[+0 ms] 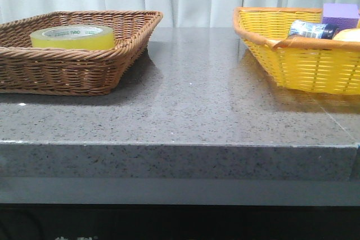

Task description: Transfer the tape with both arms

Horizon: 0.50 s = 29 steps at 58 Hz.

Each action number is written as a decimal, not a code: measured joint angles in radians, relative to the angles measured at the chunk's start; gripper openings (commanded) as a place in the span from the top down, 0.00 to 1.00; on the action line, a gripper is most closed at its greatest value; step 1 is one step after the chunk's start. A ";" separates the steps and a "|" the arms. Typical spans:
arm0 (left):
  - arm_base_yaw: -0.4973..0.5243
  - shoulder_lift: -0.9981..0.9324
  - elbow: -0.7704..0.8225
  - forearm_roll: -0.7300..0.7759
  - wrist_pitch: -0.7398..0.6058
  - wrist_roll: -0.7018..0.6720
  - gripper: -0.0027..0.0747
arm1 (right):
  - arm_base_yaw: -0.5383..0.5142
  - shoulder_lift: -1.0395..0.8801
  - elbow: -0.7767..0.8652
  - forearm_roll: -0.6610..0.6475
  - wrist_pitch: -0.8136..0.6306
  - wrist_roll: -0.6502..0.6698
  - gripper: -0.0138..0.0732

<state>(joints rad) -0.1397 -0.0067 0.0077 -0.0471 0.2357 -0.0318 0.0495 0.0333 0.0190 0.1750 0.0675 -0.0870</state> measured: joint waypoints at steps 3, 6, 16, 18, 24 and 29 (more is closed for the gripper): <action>0.000 0.000 0.000 0.000 -0.002 0.000 0.99 | -0.003 -0.025 0.007 0.000 0.022 0.000 0.92; 0.000 0.000 0.000 0.000 -0.002 0.000 0.99 | -0.004 -0.038 0.008 0.000 0.037 0.000 0.92; 0.000 0.000 0.000 0.000 -0.004 0.000 0.99 | -0.004 -0.044 0.008 0.000 0.070 0.000 0.92; 0.000 0.000 0.000 0.000 -0.004 0.000 0.99 | -0.004 -0.044 0.008 0.000 0.070 0.000 0.92; 0.000 0.000 0.000 0.000 -0.004 0.000 0.99 | -0.004 -0.044 0.008 0.000 0.071 0.000 0.92; 0.000 0.000 0.000 0.000 -0.004 0.000 0.99 | -0.004 -0.044 0.008 0.000 0.071 0.000 0.92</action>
<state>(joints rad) -0.1397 -0.0067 0.0077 -0.0471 0.2319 -0.0318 0.0451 -0.0103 0.0274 0.1750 0.1387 -0.0870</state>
